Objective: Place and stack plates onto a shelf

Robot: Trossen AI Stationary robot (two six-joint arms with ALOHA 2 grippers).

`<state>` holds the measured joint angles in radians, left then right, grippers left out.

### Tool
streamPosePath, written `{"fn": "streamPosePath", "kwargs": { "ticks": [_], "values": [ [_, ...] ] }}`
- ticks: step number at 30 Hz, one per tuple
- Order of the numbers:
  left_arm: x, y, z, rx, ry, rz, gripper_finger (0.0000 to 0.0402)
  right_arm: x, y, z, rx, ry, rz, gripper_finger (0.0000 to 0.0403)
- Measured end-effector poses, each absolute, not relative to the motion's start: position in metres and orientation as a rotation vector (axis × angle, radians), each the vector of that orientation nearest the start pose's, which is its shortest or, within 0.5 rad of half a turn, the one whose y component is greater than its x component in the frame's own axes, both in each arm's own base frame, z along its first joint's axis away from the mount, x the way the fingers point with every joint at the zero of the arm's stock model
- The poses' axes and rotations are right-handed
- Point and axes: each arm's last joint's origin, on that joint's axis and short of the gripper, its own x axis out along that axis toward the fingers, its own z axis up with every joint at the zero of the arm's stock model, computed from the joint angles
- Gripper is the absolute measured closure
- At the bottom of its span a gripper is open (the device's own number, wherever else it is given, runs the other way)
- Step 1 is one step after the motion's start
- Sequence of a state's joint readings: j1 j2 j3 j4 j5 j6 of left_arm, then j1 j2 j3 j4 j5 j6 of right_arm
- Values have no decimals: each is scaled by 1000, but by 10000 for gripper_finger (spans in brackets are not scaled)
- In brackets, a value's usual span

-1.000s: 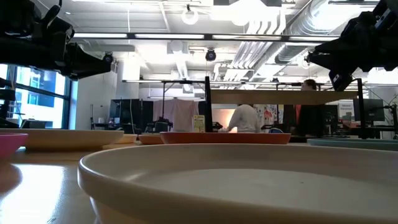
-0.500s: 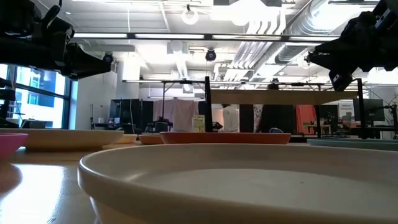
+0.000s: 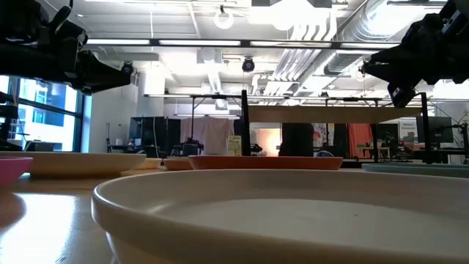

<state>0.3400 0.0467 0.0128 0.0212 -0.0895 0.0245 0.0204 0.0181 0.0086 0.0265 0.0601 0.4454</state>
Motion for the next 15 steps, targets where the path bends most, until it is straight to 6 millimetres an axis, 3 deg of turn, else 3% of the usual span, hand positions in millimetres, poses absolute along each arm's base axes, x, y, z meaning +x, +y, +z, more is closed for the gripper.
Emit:
{"fn": "streamPosePath", "kwargs": {
  "ticks": [11,15],
  "values": [
    [93,36,167,-356,-72,425,273,98,0,168,438,-25,-36,304],
    [93,36,167,-385,-79,424,273,98,0,167,438,-25,-35,304]
  ]
}}
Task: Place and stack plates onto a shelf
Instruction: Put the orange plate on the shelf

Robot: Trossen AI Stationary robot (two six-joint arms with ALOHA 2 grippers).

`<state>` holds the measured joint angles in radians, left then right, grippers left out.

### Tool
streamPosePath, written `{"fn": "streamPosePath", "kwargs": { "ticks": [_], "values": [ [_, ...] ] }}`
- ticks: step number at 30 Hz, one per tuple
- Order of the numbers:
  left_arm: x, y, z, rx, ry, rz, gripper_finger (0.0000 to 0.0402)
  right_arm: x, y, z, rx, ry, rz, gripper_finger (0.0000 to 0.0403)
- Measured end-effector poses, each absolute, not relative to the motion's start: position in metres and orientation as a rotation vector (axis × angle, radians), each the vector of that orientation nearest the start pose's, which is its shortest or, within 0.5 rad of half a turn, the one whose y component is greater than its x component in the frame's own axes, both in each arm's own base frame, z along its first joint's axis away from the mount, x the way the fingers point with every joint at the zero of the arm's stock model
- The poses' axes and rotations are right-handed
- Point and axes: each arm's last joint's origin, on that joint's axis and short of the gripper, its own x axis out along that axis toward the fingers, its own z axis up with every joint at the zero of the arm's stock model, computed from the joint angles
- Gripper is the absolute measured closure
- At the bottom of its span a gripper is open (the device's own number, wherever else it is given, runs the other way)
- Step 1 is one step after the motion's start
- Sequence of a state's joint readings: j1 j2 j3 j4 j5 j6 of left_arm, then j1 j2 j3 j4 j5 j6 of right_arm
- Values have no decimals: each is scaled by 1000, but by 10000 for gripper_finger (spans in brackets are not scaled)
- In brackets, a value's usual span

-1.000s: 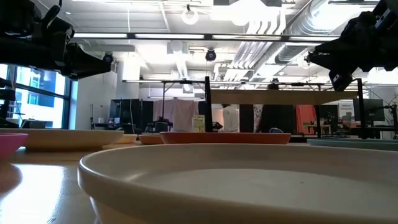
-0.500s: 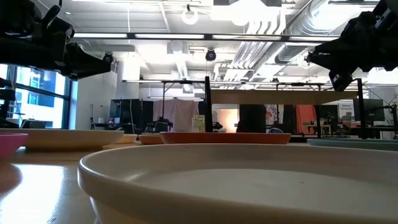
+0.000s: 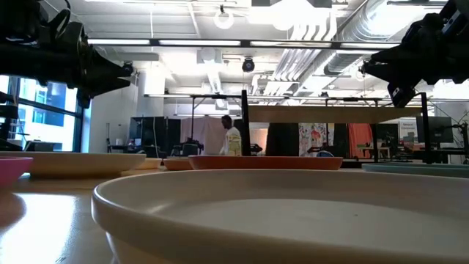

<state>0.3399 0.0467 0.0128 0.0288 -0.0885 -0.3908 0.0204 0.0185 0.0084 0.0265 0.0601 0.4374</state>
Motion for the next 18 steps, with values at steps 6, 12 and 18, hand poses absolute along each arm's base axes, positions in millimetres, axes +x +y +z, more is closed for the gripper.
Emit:
{"fn": "streamPosePath", "kwargs": {
  "ticks": [6,12,18],
  "values": [
    [92,37,167,-356,-86,485,273,98,0,167,438,-25,-35,304],
    [92,38,169,-374,-115,499,273,98,0,168,438,-25,-36,304],
    [92,38,170,-471,-156,503,273,98,0,168,438,-26,-38,304]
  ]
}}
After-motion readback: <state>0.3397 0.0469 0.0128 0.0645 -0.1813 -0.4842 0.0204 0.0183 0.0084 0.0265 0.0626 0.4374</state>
